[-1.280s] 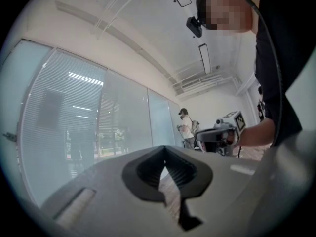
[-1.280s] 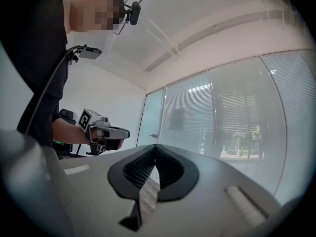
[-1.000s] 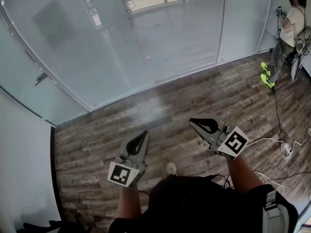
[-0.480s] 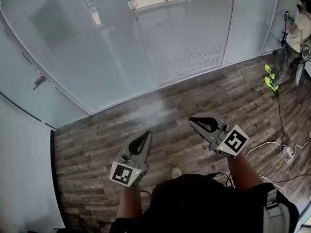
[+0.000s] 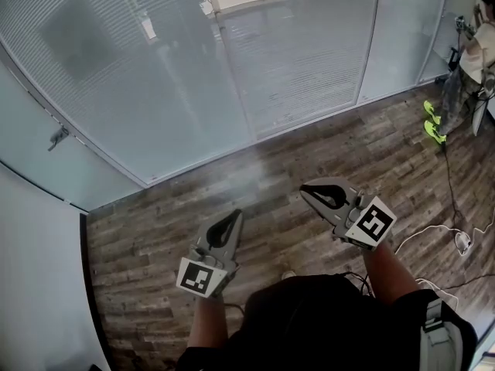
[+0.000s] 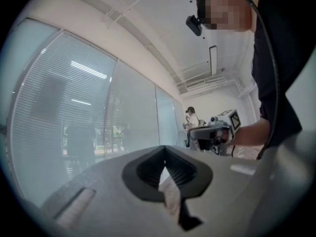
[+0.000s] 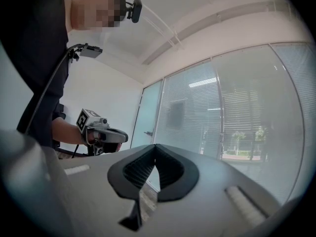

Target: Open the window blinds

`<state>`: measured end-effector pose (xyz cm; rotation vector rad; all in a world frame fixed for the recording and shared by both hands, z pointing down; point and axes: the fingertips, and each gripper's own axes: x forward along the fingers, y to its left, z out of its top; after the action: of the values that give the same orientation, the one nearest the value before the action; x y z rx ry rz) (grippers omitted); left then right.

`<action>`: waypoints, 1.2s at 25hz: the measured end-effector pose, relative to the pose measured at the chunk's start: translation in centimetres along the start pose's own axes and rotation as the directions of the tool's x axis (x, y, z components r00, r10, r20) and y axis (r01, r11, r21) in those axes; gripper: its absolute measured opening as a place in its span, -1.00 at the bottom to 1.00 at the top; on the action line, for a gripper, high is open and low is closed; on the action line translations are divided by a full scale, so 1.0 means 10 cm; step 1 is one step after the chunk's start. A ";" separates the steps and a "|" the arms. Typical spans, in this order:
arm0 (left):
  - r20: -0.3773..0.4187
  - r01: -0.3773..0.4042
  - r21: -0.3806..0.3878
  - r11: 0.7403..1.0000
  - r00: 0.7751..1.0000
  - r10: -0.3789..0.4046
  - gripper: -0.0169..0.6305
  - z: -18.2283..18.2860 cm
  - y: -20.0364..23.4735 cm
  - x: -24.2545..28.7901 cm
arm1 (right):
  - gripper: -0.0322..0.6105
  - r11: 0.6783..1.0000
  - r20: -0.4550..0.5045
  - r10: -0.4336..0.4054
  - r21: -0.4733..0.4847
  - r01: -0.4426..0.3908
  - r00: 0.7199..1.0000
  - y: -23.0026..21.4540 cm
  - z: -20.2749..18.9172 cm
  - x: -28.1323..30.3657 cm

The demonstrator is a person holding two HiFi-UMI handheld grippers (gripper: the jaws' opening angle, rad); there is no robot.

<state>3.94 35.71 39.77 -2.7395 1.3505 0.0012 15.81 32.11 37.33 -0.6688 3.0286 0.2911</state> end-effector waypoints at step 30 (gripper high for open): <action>0.011 -0.055 -0.067 0.996 0.998 0.056 -0.93 -0.15 0.65 0.13 | -0.88 0.997 -0.031 0.057 0.047 -0.056 0.998 -0.26 -0.24 0.56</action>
<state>-0.46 30.64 40.71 -2.7490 1.4485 0.0687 11.85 27.00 38.90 -0.5912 3.0785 0.2128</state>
